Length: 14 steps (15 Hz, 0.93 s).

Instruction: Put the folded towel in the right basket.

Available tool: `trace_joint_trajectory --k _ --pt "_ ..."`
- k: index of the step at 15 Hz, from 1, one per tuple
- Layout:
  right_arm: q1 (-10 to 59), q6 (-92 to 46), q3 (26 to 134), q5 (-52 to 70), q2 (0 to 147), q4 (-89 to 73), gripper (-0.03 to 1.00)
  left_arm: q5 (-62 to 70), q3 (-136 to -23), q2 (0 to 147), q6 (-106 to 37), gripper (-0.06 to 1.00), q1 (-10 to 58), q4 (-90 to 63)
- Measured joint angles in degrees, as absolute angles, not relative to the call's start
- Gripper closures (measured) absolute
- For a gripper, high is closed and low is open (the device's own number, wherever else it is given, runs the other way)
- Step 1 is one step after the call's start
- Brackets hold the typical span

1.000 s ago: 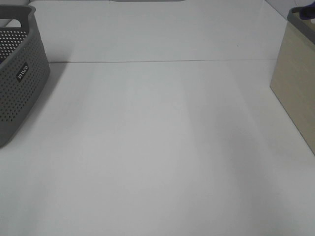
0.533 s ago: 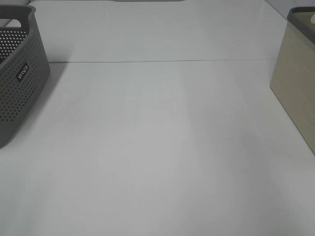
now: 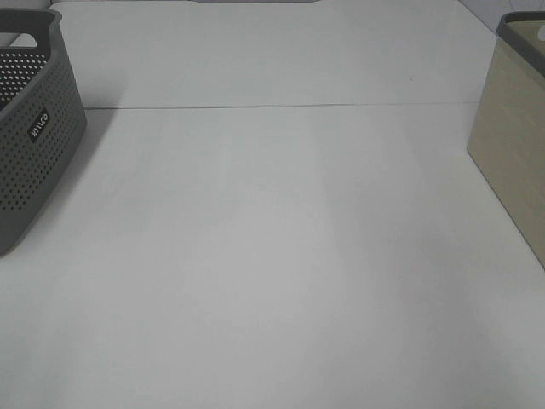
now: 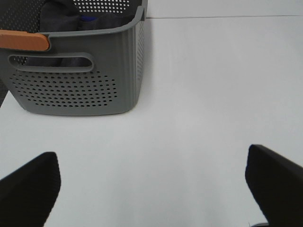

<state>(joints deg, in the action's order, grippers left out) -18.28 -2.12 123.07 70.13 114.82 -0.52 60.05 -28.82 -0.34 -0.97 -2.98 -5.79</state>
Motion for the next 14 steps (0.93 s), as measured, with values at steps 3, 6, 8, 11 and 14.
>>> trace_joint_trajectory --k 3,6,8,11,14 --pt "-18.2 -2.5 123.1 70.1 114.8 -5.2 0.09 60.0 -28.8 -0.3 -1.0 -0.05 -3.0 -5.8" --pt "-16.2 -5.4 123.1 70.1 114.6 -8.4 0.09 60.0 -28.8 -0.3 -1.0 -0.05 -3.0 -5.8" --pt "-10.6 -5.6 123.1 70.1 114.0 -10.0 0.09 60.0 -28.8 -0.3 -1.0 -0.05 -3.0 -5.8" --pt "2.4 -5.6 123.1 69.7 113.2 -10.3 0.09 60.0 -28.8 -0.3 -1.0 -0.05 -3.0 -5.7" --pt "7.5 -5.6 123.1 69.9 113.0 -9.2 0.09 60.0 -28.8 -0.3 -1.0 -0.05 -3.0 -5.6"
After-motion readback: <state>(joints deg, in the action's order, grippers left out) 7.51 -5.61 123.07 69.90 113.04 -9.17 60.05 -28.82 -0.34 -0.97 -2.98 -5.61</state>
